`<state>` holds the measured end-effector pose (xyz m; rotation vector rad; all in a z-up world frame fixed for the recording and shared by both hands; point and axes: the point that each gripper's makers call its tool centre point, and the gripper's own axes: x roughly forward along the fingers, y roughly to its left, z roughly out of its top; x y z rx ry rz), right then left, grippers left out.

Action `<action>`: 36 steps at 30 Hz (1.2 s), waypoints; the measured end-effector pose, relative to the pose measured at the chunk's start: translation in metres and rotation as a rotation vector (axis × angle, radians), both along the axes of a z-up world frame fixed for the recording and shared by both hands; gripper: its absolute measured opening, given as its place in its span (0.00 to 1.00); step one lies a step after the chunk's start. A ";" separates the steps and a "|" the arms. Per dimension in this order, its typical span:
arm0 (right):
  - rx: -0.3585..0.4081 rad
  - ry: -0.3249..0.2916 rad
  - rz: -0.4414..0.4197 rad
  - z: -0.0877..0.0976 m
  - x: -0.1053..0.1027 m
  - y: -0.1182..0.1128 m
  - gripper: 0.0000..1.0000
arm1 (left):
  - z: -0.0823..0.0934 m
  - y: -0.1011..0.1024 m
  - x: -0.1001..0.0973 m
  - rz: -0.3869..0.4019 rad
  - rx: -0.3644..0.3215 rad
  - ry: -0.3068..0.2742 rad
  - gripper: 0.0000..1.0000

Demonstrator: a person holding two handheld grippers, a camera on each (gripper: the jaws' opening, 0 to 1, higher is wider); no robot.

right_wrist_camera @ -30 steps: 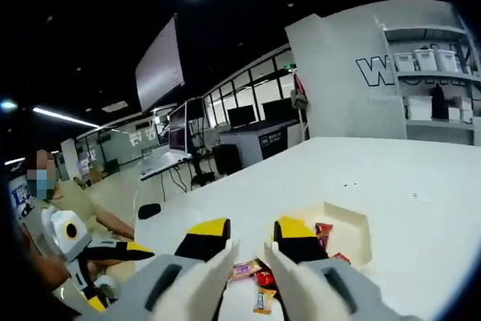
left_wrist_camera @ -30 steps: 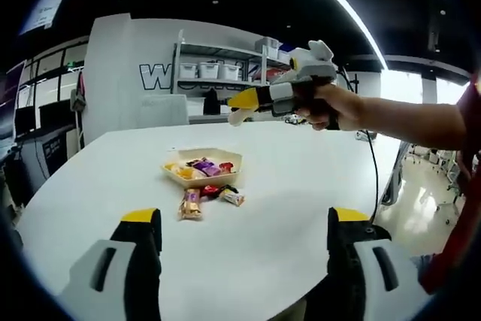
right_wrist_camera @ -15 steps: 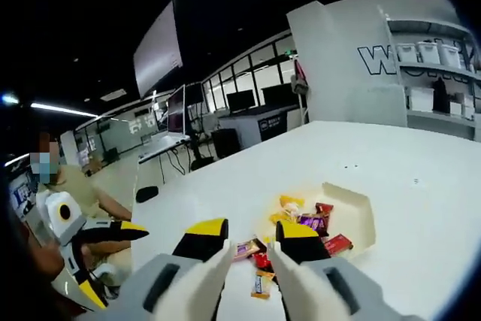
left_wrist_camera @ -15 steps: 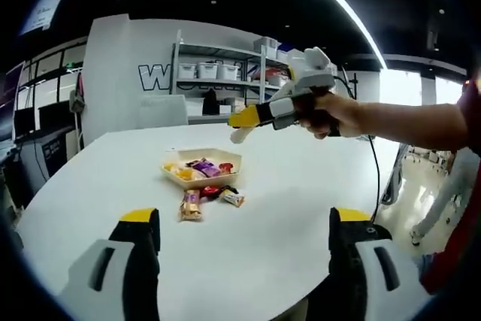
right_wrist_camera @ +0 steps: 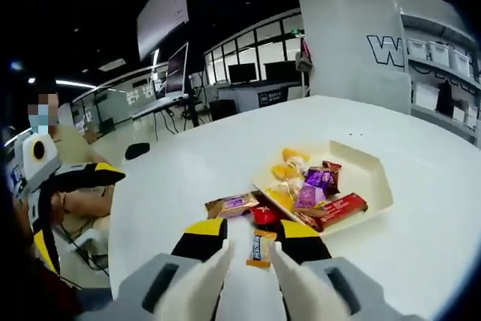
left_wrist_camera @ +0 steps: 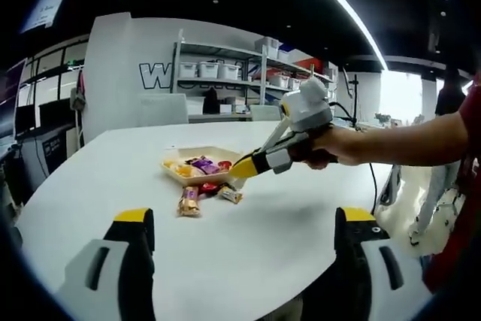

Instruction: Place the target food into the container with the food tongs after gripping and lifting it, then release it inside without dropping or visibly crushing the food.

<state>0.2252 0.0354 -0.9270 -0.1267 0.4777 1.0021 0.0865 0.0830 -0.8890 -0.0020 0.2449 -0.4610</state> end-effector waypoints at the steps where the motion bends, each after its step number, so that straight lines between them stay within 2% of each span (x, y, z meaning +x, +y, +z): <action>1: 0.001 0.001 -0.001 -0.001 0.001 0.001 0.22 | 0.000 0.000 0.000 0.000 0.002 0.000 0.97; 8: -0.023 -0.008 -0.008 -0.010 0.004 0.006 0.22 | 0.000 0.003 -0.003 0.010 -0.005 -0.005 0.96; 10: -0.053 -0.038 -0.012 -0.014 0.008 0.005 0.23 | 0.000 0.004 -0.004 0.013 -0.001 -0.002 0.96; 14: -0.065 -0.039 0.000 -0.020 0.004 0.009 0.23 | -0.001 0.006 -0.004 0.017 -0.003 -0.001 0.95; 15: -0.094 -0.061 -0.002 -0.024 0.007 0.008 0.22 | -0.001 0.007 -0.005 0.019 -0.003 0.000 0.95; 16: -0.106 -0.053 -0.011 -0.029 0.009 0.007 0.22 | -0.001 0.007 -0.005 0.019 -0.003 0.000 0.95; 17: -0.108 -0.051 -0.013 -0.030 0.009 0.006 0.22 | -0.001 0.008 -0.005 0.020 -0.002 0.001 0.95; 18: -0.067 -0.068 -0.016 -0.025 0.011 0.009 0.21 | -0.001 0.008 -0.005 0.020 -0.002 0.000 0.95; 19: -0.071 -0.049 -0.027 -0.026 0.012 0.007 0.20 | -0.002 0.009 -0.006 0.020 -0.001 0.001 0.95; 21: -0.087 -0.059 -0.030 -0.026 0.011 0.007 0.17 | -0.003 0.010 -0.006 0.023 -0.004 0.003 0.95; 25: -0.087 -0.037 -0.044 -0.026 0.010 0.007 0.14 | -0.003 0.008 -0.005 0.020 -0.004 0.007 0.94; 26: -0.082 -0.033 -0.044 -0.025 0.010 0.006 0.14 | -0.002 0.007 -0.005 0.017 -0.002 0.004 0.94; 27: -0.028 0.012 -0.066 -0.020 0.007 0.007 0.14 | -0.002 0.007 -0.005 0.015 0.000 0.002 0.94; 29: 0.016 0.029 -0.071 -0.012 0.006 0.007 0.15 | -0.002 0.006 -0.004 0.013 0.002 0.002 0.94; 31: 0.029 0.007 -0.072 -0.001 0.008 0.004 0.15 | -0.003 0.005 -0.004 0.010 0.002 0.003 0.94; 34: 0.107 0.037 -0.085 0.017 0.010 0.002 0.16 | -0.005 0.005 -0.005 0.010 0.001 0.009 0.94; 36: 0.106 0.022 -0.087 0.023 0.013 -0.001 0.16 | -0.005 0.003 -0.005 0.008 -0.008 0.011 0.94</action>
